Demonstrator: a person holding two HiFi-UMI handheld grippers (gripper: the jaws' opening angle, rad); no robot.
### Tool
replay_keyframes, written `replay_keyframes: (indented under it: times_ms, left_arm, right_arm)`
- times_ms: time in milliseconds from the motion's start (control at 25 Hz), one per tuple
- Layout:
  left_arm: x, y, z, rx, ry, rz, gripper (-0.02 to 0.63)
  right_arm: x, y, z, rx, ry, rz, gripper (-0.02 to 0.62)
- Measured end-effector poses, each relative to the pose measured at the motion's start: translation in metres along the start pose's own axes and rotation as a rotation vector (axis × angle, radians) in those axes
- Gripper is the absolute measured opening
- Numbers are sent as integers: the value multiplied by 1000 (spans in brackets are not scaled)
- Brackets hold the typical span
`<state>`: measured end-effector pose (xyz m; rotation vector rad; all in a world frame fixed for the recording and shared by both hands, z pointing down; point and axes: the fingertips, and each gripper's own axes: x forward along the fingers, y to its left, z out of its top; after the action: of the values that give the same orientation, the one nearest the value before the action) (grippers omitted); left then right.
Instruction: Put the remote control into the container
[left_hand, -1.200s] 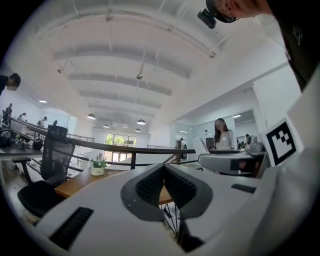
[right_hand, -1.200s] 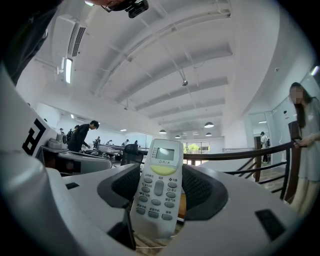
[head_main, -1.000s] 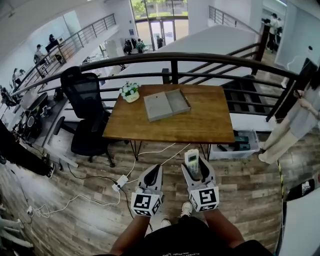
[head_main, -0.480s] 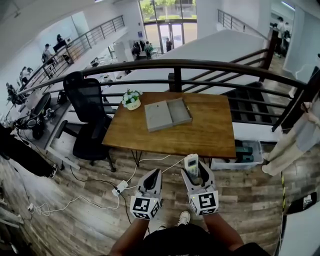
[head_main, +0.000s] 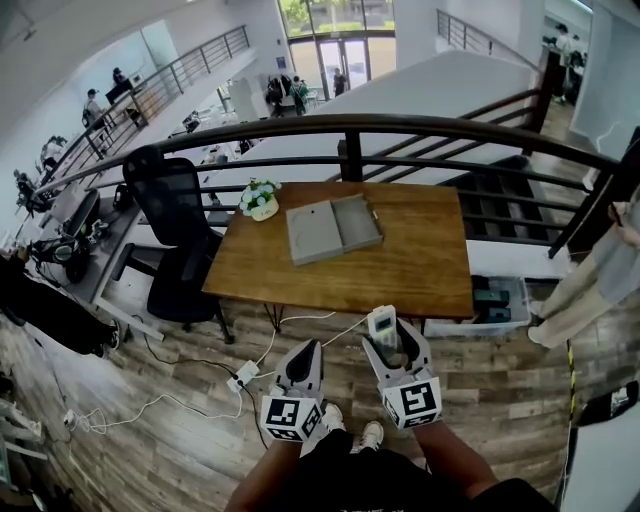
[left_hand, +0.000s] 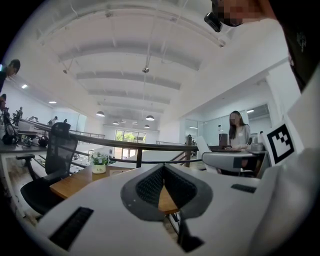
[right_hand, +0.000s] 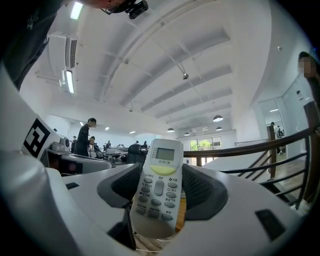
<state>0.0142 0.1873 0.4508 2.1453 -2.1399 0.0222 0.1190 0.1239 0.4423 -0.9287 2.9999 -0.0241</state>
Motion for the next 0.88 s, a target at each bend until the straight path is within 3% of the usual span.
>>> replay_keyframes:
  times_ms: [400, 880]
  left_arm:
    - [39, 20, 3, -23, -18, -18, 6]
    - [94, 74, 18, -17, -34, -61, 6]
  right_arm:
    - [18, -15, -8, -24, 35, -29, 275]
    - [93, -24, -4, -5, 24, -71, 275]
